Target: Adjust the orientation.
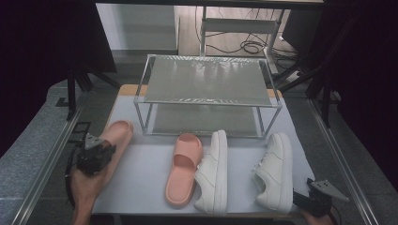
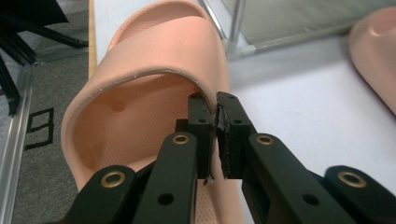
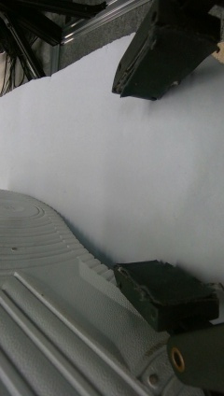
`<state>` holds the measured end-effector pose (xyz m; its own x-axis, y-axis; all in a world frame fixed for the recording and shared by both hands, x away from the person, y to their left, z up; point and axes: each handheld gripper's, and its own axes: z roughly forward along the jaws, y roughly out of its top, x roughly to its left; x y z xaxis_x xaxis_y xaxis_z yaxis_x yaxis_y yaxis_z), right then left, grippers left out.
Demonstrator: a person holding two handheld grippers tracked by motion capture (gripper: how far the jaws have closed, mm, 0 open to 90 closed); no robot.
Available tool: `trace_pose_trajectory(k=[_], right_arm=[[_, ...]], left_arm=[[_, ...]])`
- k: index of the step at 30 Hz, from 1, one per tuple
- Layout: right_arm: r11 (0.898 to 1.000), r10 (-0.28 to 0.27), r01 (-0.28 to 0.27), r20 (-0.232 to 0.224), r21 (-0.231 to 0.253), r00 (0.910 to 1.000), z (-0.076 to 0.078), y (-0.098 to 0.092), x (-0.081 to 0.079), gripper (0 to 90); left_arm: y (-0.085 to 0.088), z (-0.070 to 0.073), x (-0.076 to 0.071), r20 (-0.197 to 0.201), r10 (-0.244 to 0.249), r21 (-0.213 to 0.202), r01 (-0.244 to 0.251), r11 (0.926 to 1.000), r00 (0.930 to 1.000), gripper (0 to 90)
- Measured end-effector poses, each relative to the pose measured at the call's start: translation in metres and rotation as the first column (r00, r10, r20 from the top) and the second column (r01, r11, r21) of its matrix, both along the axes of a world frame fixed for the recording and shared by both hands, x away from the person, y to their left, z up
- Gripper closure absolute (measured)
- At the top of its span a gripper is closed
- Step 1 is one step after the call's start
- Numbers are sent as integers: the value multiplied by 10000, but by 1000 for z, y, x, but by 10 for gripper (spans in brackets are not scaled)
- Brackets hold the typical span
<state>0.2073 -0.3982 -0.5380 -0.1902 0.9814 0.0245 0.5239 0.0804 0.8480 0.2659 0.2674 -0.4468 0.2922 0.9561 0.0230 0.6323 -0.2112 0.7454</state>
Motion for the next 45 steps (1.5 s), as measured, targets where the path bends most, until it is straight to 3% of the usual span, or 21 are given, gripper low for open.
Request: trace_pose_trajectory(k=[11,20,32,45], right_arm=[[10000,4,-4,3,-17,10000,0,0,0,121],[10000,-8,8,-5,2,10000,0,0,0,121],[10000,1,-1,-9,3,10000,0,0,0,121],[10000,11,-11,-2,-2,10000,0,0,0,121]], left_arm=[[-7,3,-32,-26,-532,-24,532,9986,9986,851],[-27,4,-42,118,-1201,-159,1203,9926,9927,852],[-57,2,-30,213,-1833,-178,1837,9828,9828,851],[-90,-1,-2,483,-1796,-460,1818,9823,9826,851]])
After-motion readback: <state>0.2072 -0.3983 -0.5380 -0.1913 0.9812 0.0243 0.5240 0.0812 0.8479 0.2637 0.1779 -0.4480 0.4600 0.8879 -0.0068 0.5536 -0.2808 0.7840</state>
